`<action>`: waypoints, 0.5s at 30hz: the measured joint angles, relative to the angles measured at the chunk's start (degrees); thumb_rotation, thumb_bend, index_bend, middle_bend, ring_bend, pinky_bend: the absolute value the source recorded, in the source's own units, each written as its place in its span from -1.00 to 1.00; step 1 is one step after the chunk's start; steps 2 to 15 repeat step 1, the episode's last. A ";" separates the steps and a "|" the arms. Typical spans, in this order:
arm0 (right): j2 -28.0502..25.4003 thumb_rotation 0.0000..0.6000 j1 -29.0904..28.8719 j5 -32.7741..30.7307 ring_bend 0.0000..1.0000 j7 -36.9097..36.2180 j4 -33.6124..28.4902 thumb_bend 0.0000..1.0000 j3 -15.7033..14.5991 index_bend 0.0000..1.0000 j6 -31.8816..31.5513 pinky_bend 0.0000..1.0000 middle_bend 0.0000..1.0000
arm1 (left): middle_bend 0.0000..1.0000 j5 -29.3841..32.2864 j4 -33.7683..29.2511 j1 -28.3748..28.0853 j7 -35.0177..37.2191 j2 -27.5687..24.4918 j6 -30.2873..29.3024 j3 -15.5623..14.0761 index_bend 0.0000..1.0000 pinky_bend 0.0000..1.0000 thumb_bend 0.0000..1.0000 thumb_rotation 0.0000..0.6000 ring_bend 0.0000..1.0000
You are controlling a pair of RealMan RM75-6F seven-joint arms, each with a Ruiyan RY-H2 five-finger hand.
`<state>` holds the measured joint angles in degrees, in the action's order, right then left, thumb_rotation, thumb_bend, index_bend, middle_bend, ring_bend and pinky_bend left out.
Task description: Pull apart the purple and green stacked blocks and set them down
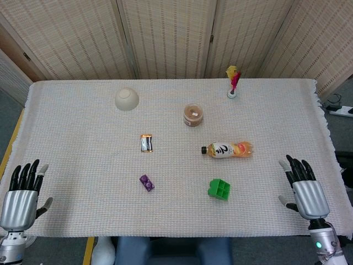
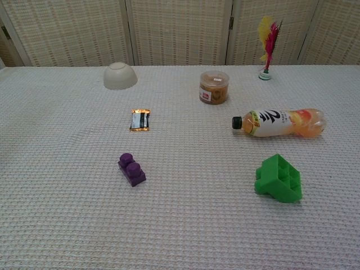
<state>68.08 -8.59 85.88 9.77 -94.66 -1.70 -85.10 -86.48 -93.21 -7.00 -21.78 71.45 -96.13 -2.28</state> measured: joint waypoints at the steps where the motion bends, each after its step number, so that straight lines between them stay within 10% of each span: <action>1: 0.05 1.00 -0.07 0.21 -1.00 -0.68 0.26 -0.52 0.02 -1.00 0.31 -1.00 -1.00 | -1.00 0.52 0.01 0.55 0.93 -0.09 0.22 -0.02 -0.79 -1.00 -0.48 1.00 -1.00; 15: 0.05 1.00 -0.07 0.21 -1.00 -0.68 0.26 -0.52 0.02 -1.00 0.31 -1.00 -1.00 | -1.00 0.52 0.01 0.55 0.93 -0.09 0.22 -0.02 -0.79 -1.00 -0.48 1.00 -1.00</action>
